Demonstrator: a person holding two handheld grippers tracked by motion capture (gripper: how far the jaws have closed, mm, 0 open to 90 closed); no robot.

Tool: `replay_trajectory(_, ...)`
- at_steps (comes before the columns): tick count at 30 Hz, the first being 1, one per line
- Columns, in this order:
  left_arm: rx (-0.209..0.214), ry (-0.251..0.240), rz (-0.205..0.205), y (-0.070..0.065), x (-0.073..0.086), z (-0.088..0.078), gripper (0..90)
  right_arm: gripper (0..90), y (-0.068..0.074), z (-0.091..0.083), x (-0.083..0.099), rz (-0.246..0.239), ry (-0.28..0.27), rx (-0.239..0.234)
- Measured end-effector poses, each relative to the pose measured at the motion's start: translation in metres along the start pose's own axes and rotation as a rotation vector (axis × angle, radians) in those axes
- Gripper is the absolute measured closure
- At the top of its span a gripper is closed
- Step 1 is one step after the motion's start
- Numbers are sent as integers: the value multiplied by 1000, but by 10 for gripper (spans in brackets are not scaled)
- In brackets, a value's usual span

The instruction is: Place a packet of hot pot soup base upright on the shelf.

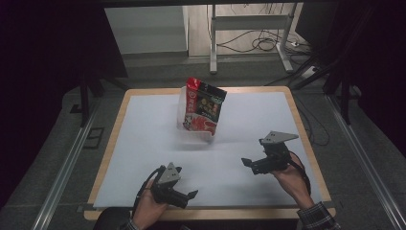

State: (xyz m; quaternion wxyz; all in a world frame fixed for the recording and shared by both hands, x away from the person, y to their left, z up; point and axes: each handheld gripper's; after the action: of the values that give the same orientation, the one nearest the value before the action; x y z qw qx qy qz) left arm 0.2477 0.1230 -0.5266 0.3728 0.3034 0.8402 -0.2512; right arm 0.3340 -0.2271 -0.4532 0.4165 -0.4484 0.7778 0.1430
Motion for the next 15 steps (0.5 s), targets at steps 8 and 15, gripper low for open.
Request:
replay_trajectory(8,-1,-1,3,0,0,0,14,6,4,-10,8,10,-7,2)
replay_trajectory(15,-2,5,8,-1,0,1,14,5,8,-18,17,25,-15,6)
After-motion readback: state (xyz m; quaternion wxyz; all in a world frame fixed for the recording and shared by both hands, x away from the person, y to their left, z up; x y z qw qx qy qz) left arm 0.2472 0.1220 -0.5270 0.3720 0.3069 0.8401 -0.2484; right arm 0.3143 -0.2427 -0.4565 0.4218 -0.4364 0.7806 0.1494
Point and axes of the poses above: each handheld gripper's, and its own axes: z roughly forward along the jaws, x roughly out of its underside, y roughly to its left, and after that the axes turned 10 degrees about -z, right-handed
